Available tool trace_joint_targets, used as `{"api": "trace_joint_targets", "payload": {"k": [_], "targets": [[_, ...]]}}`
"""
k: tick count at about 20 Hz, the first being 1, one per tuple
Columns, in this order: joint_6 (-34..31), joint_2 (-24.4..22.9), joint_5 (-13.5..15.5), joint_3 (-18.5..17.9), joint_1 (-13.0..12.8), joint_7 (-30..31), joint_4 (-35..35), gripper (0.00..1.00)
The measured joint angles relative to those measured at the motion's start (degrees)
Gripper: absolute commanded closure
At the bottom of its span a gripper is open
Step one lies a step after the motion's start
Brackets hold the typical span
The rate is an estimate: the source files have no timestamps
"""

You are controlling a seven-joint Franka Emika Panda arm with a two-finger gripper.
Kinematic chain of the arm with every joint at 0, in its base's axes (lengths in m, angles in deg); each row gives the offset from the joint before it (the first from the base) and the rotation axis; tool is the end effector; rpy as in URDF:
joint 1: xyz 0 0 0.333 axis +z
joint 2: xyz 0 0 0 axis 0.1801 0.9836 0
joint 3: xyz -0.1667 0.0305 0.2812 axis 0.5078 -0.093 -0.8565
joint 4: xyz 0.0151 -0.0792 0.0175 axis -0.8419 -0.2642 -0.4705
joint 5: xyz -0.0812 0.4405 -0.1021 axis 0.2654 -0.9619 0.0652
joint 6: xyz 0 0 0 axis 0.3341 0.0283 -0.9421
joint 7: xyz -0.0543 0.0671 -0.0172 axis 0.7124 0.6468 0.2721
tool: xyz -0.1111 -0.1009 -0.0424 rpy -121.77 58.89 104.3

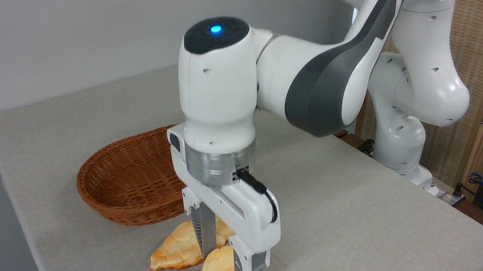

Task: Put bread into the basket
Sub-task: 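Close the gripper on the nearer golden bread piece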

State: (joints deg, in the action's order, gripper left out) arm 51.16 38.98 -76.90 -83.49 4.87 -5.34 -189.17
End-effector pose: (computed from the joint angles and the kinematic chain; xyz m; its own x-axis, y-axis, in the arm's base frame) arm 0.6422 0.1291 0.3650 0.7380 -0.6745 0.0222 -0.6748 -0.7380 0.0096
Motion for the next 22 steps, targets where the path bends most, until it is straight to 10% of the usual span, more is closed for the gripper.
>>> {"api": "trace_joint_targets", "payload": {"k": [6, 9, 11, 22], "targets": [[0.5, 1.3, 0.0, 0.0, -0.1, -1.5, -0.2, 0.01], [0.5, 1.4, 0.0, 0.0, -0.2, -1.7, -0.2, 0.49], [0.5, 1.4, 0.0, 0.1, -0.2, -1.9, -0.2, 0.61], [0.6, 1.5, 0.0, 0.2, -0.4, -2.0, -0.2, 0.63]]}}
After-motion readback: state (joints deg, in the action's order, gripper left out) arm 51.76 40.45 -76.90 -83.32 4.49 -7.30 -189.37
